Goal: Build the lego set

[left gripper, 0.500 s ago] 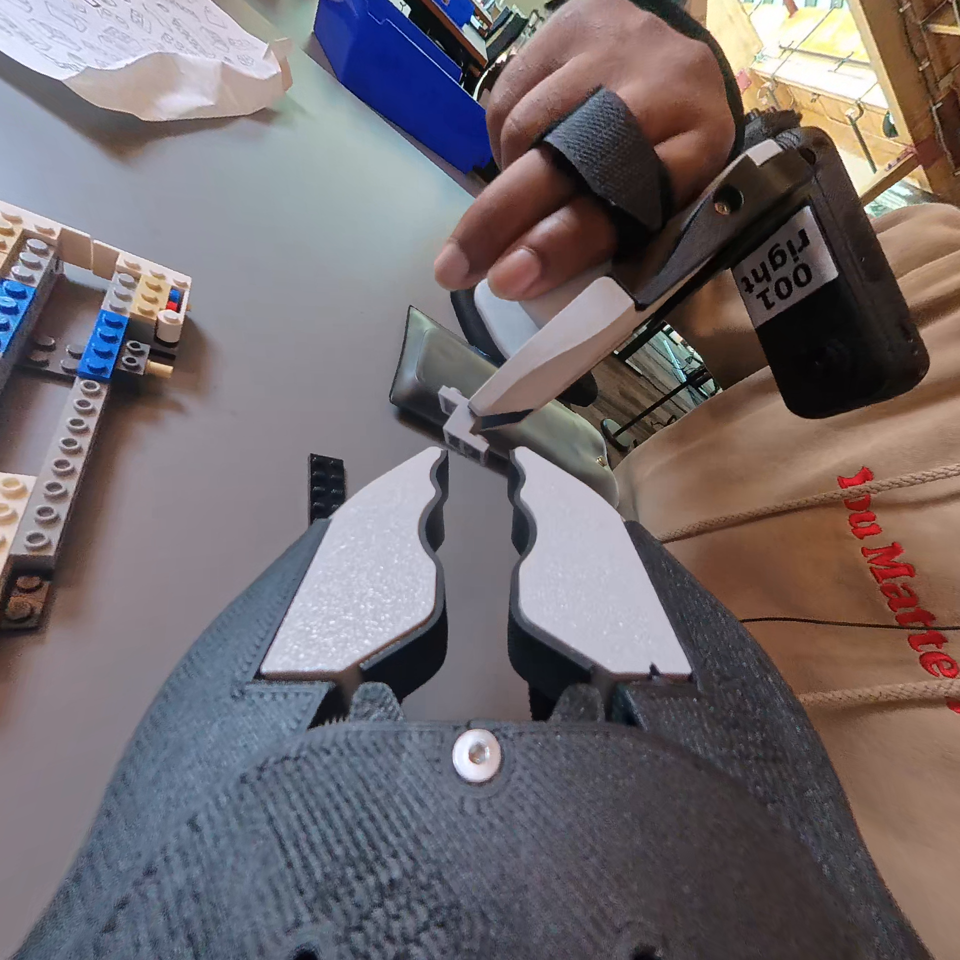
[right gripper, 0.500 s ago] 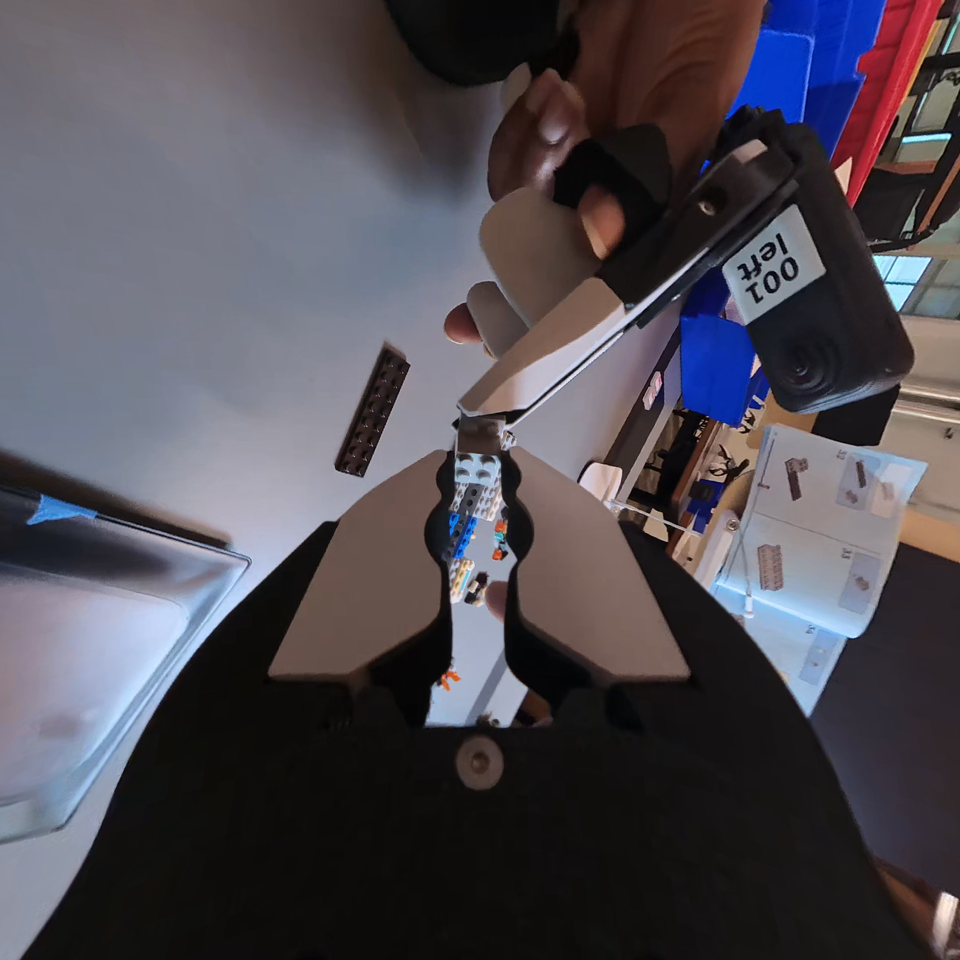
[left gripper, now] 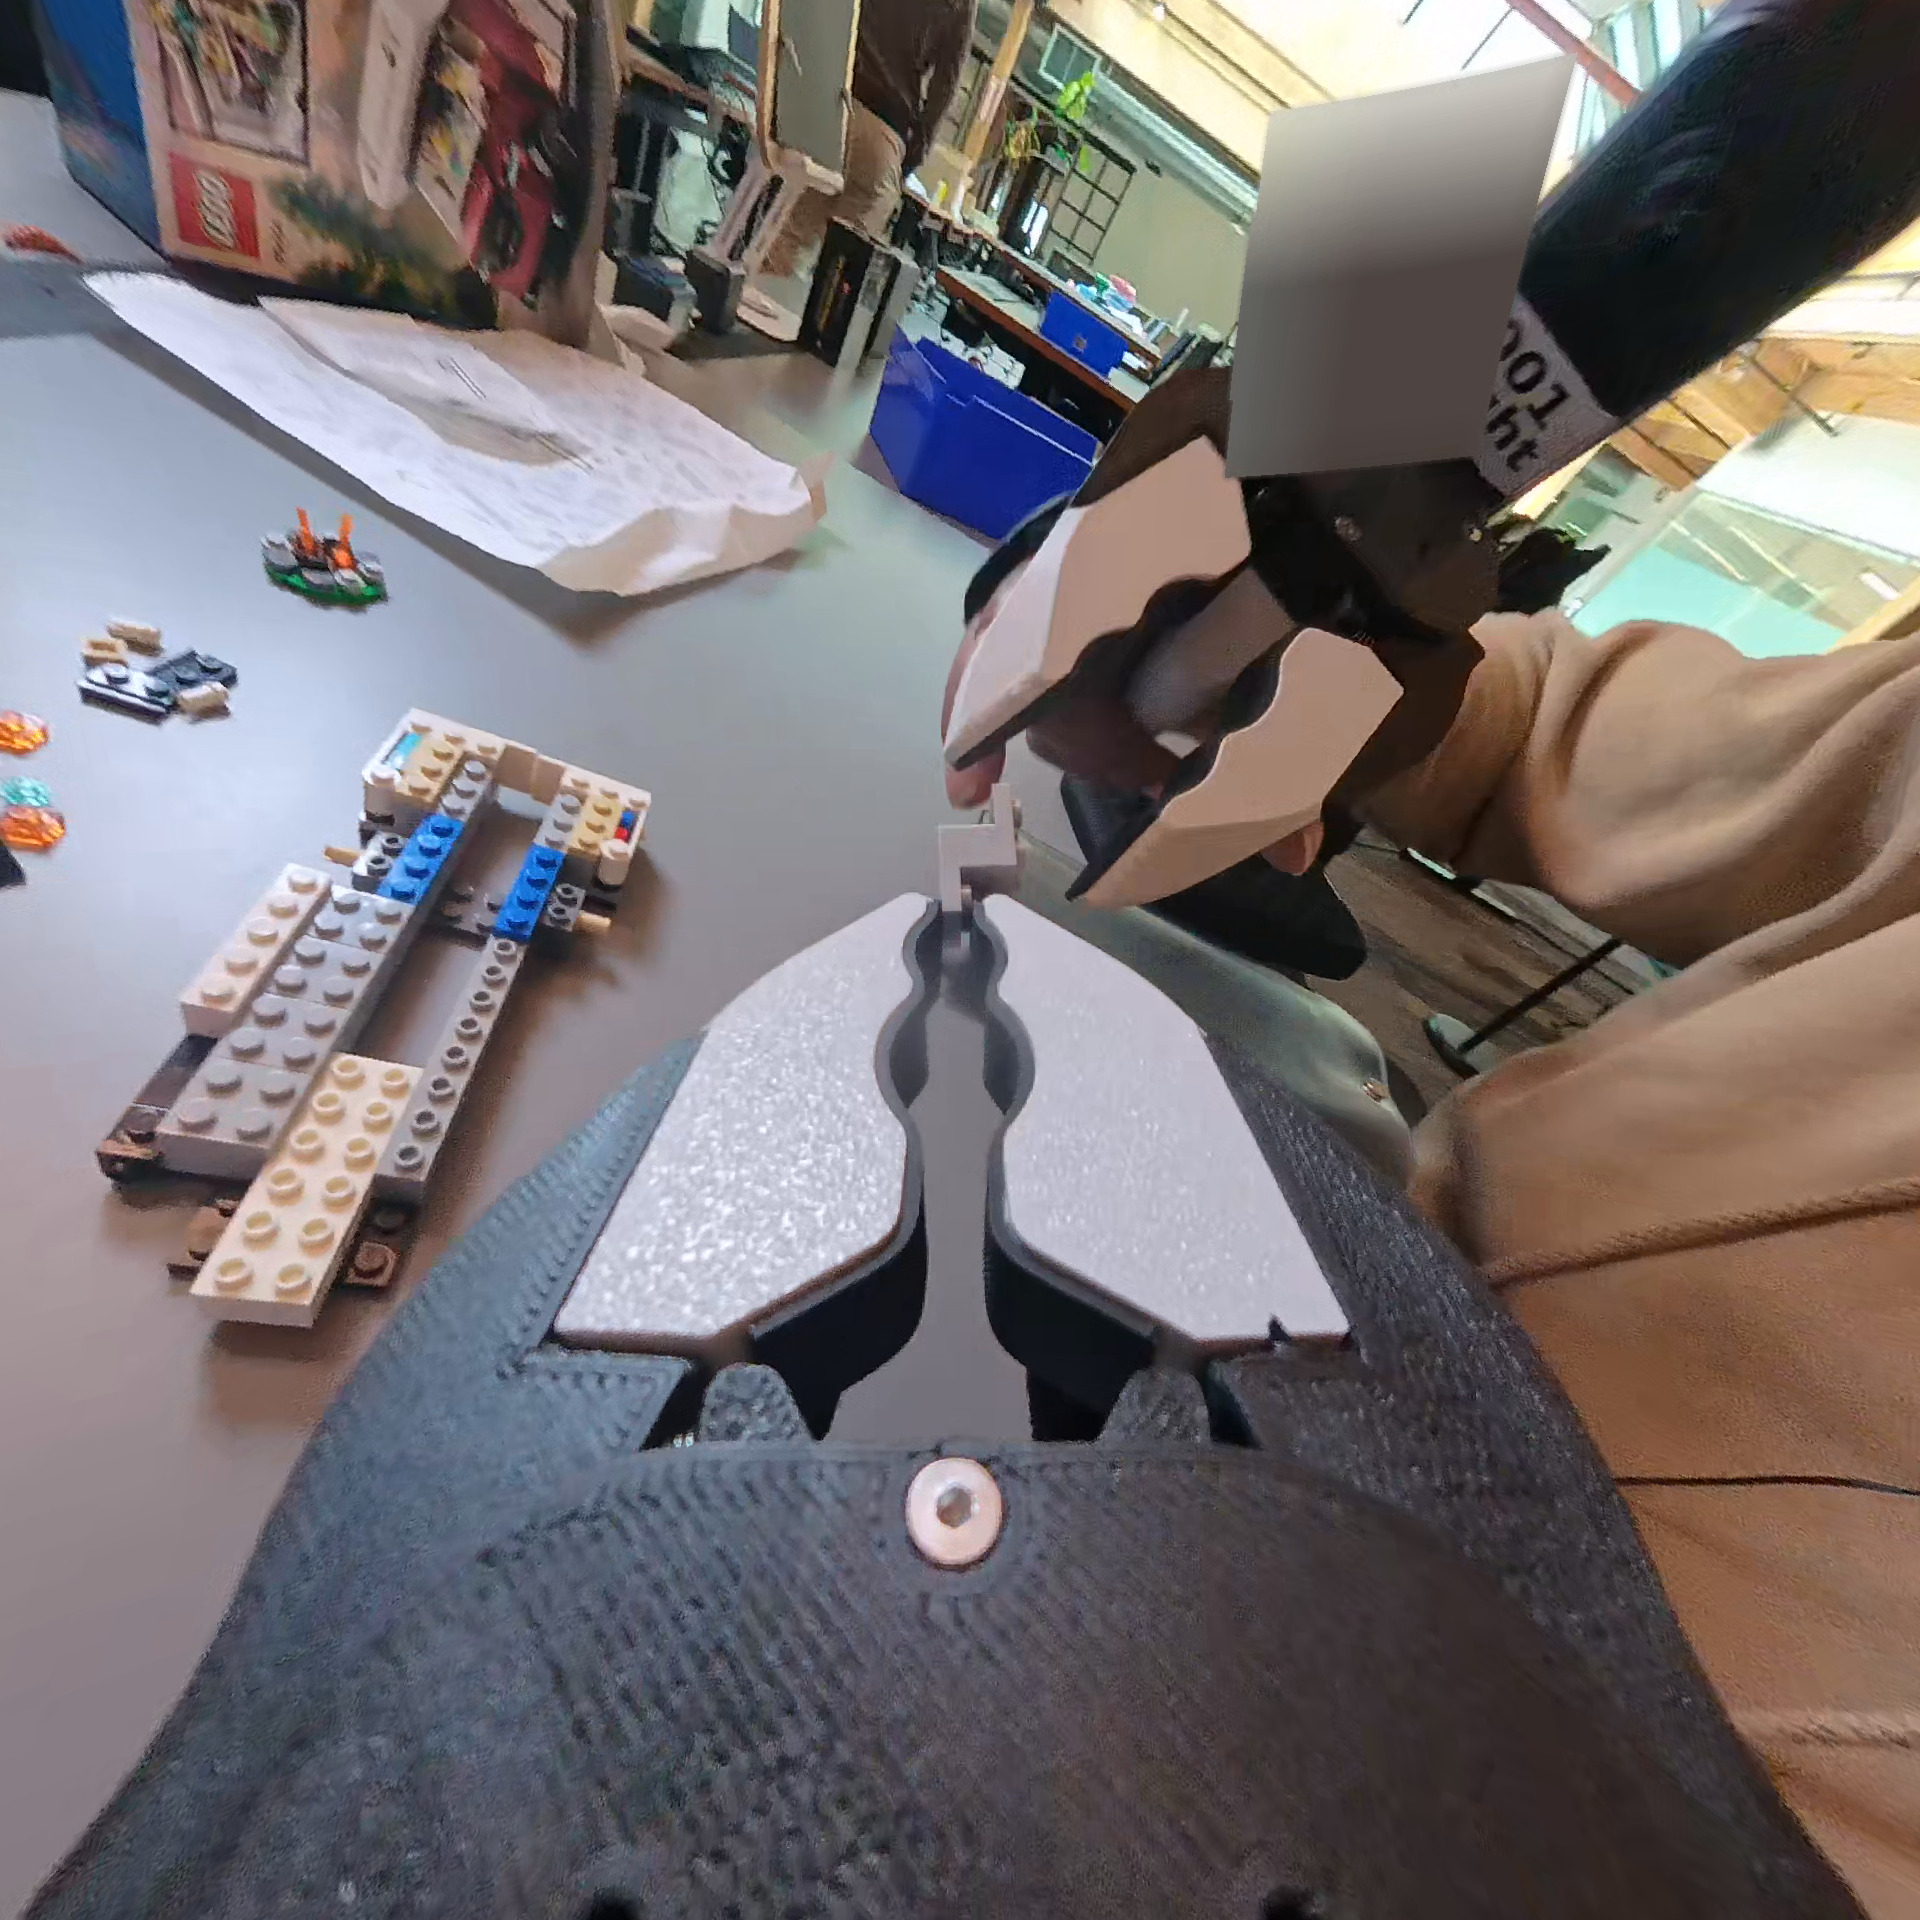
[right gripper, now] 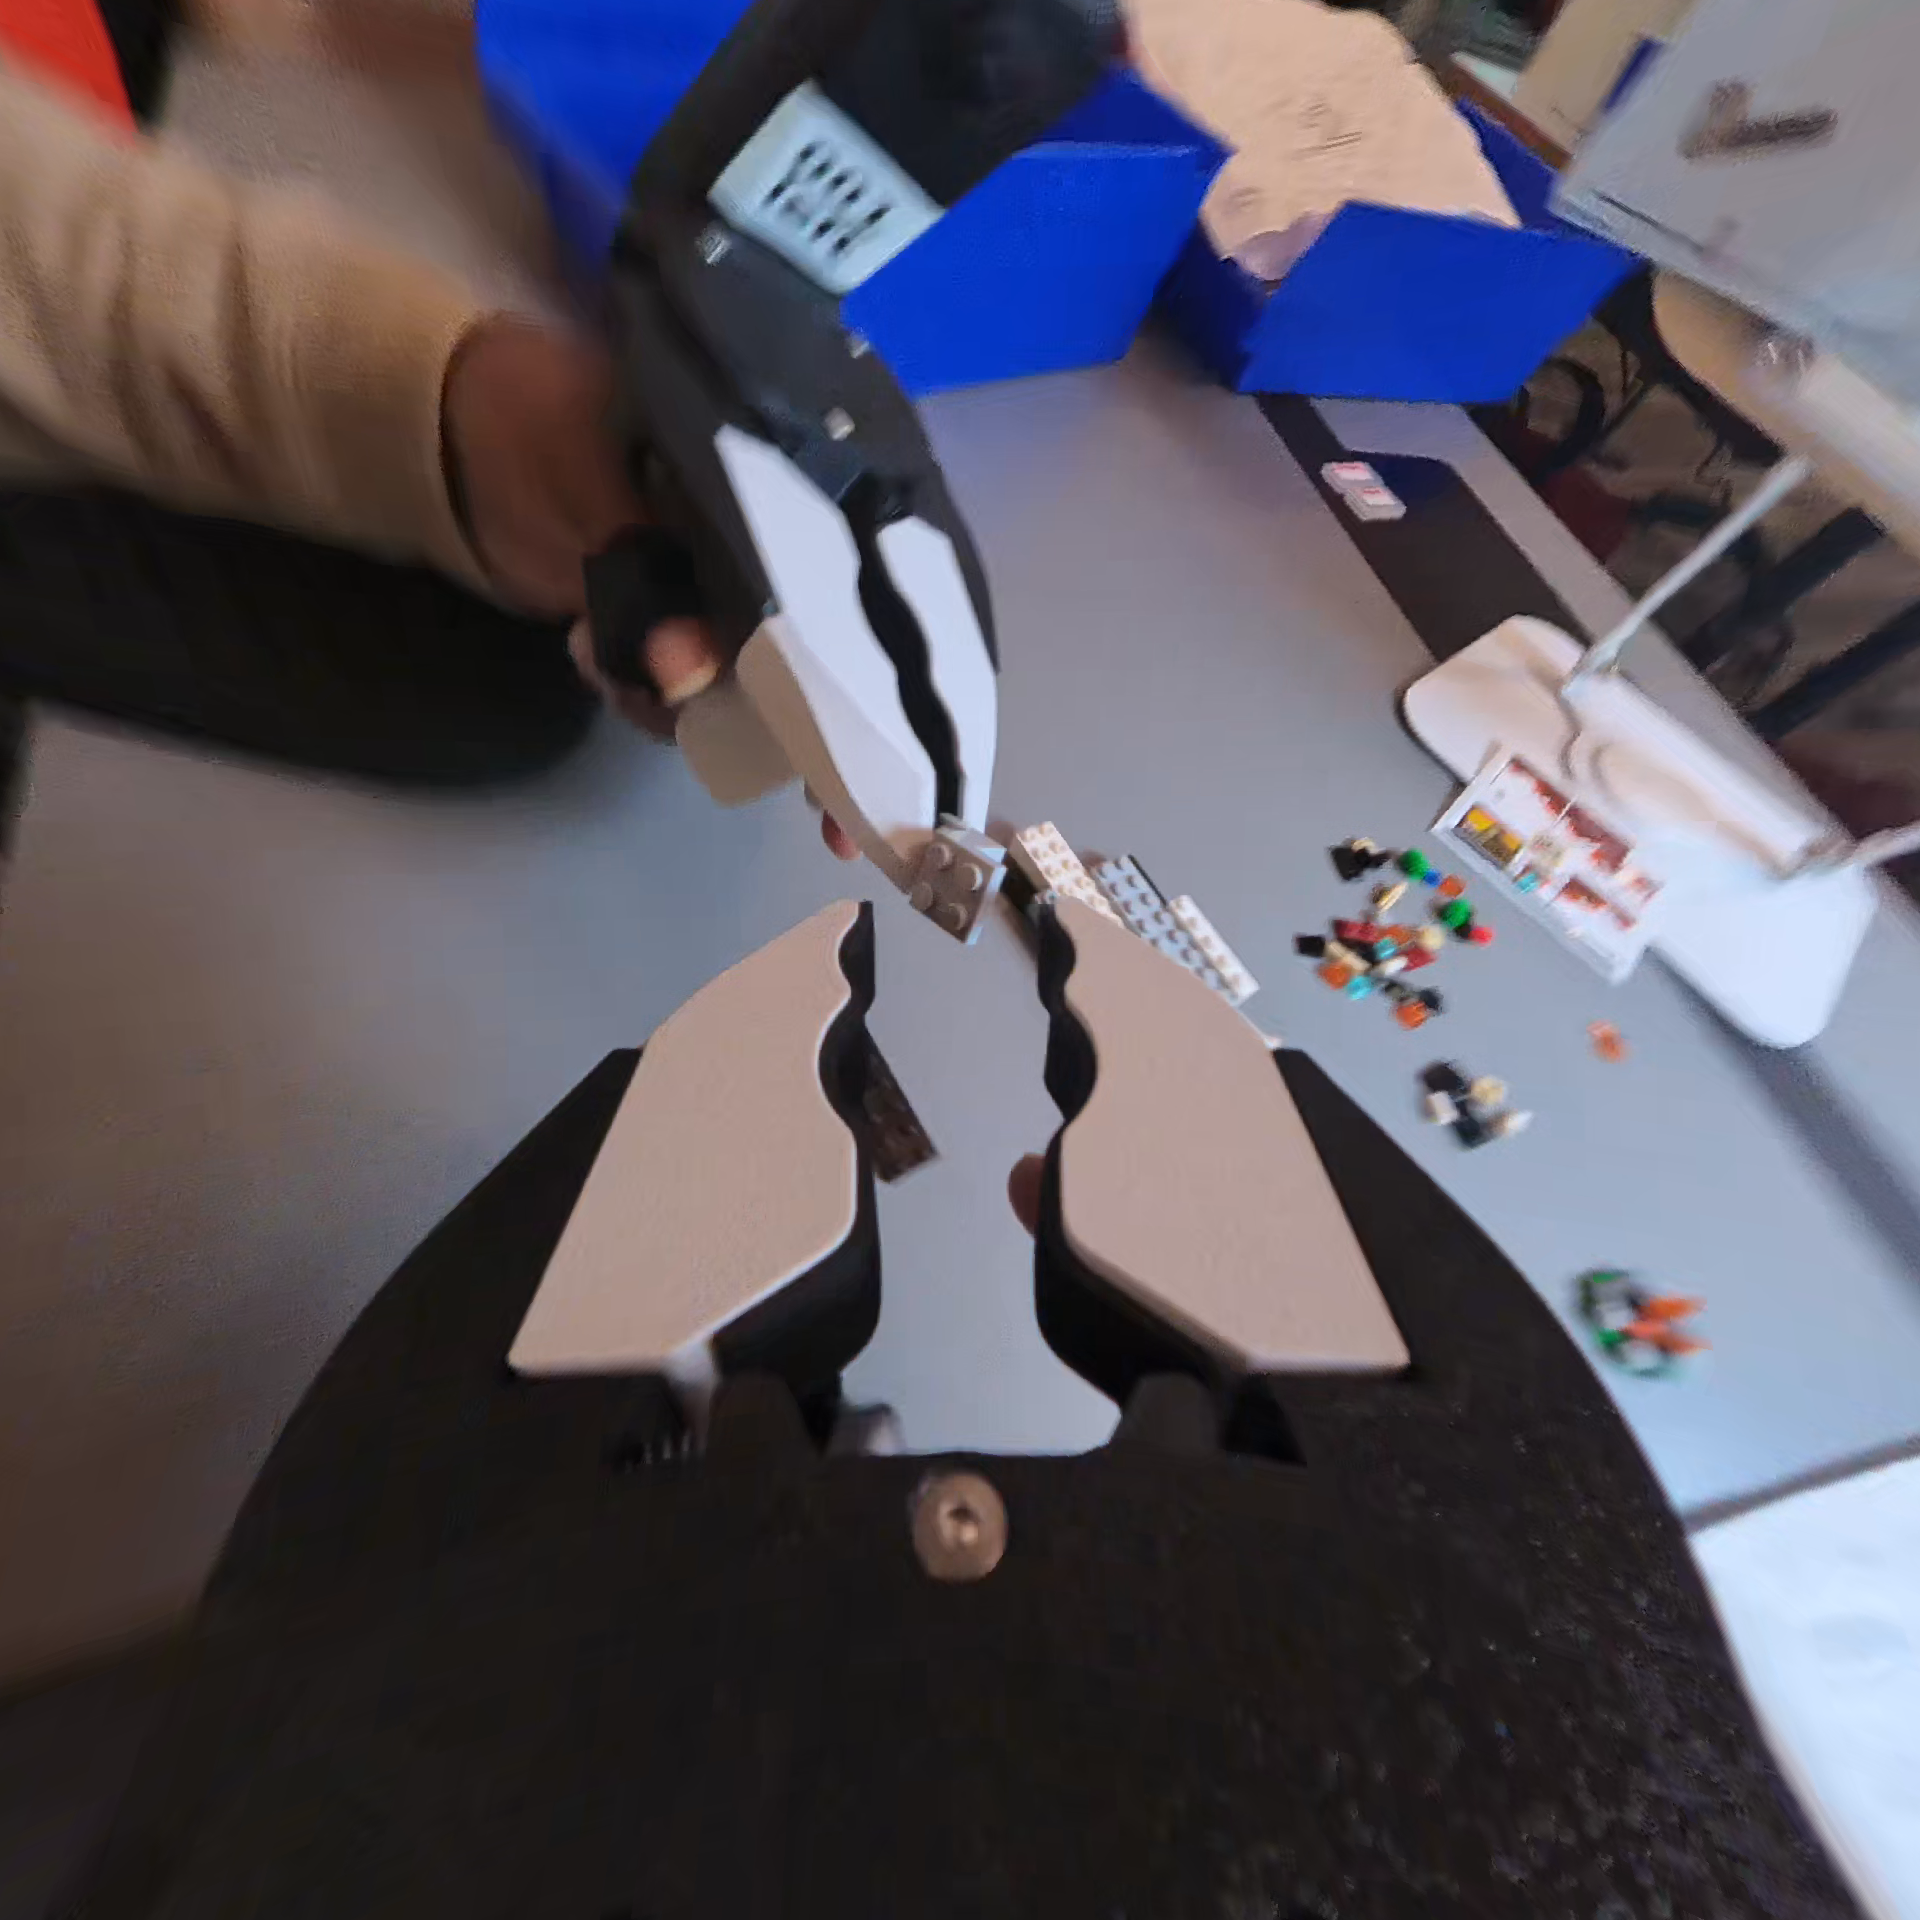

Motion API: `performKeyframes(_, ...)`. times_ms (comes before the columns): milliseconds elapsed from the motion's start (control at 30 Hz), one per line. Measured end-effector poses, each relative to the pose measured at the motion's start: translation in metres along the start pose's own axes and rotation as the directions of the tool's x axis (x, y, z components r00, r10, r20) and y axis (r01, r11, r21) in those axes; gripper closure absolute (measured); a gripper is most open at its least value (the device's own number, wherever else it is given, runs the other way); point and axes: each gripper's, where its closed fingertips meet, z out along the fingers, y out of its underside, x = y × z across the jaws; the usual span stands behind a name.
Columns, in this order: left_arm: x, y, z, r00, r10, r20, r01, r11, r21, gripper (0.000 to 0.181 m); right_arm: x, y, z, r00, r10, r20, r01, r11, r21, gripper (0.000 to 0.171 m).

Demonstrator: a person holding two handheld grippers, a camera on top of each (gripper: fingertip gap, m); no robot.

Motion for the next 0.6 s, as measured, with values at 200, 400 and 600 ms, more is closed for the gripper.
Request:
performKeyframes(200, 0.001, -0.011, 0.001, 0.996, 0.055, 0.07, -0.06, 0.996, 0.074, 0.176, 0.008, -0.006, -0.002, 0.969, 0.174, -0.174, -0.137, 0.969, 0.205, 0.151)
performKeyframes(400, 0.004, -0.011, 0.002, 0.999, 0.02, 0.045, -0.024, 0.995, 0.093, 0.176, 0.007, -0.01, 0.001, 0.958, 0.004, -0.287, 0.045, 0.985, 0.164, 0.154)
performKeyframes(600, 0.023, -0.009, -0.001, 0.993, -0.003, -0.117, 0.012, 0.997, 0.076, 0.176, -0.009, -0.02, -0.006, 0.986, -0.129, -0.108, 0.135, 0.99, 0.049, 0.156)
